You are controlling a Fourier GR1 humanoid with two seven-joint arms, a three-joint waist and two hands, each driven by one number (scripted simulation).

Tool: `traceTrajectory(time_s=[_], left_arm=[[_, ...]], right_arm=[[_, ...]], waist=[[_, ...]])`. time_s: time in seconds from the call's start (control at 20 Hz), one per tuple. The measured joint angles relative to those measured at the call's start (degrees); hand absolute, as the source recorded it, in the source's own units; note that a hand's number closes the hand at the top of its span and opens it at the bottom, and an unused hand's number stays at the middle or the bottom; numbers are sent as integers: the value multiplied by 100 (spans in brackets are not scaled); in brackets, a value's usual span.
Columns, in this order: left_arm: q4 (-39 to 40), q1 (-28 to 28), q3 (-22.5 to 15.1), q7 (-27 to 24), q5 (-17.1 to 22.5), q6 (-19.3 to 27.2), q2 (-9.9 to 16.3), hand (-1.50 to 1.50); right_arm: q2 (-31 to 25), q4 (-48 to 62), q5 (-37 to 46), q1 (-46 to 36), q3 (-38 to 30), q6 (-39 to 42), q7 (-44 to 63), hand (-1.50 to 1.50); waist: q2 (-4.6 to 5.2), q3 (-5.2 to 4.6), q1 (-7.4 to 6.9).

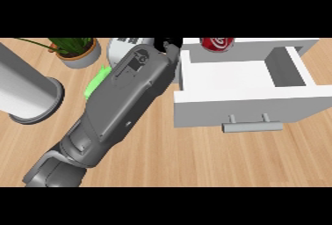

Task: Pick up the can, place it into the drawer and close the drawer

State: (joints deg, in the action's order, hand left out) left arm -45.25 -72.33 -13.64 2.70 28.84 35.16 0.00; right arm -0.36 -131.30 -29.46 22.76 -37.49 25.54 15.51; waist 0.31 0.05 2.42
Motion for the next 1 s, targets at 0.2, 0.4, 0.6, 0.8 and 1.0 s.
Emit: traceTrajectory(time_s=[0.2,0.4,0.6,0.8,1.0], left_arm=[[288,-238,-326,-94,397,179,0,150],[670,-475,-543,-257,721,279,1,150],[1000,-622,-819,-444,1052,382,1,150],[1142,-648,-1130,-474,1431,433,0,150],[1474,-760,-1350,-596,1599,453,1,-150]], right_arm=[[-27,7,-57,9,-68,67,-13,-150],[-99,-12,-152,-70,-86,25,81,-150],[-106,19,-157,-110,-94,59,81,-150],[-186,2,-241,-172,-113,8,210,-150],[-201,-75,-210,-243,-39,-57,274,-150]], waist=[[3,1,40],[18,2,76],[34,4,142],[37,4,157],[56,6,203]])
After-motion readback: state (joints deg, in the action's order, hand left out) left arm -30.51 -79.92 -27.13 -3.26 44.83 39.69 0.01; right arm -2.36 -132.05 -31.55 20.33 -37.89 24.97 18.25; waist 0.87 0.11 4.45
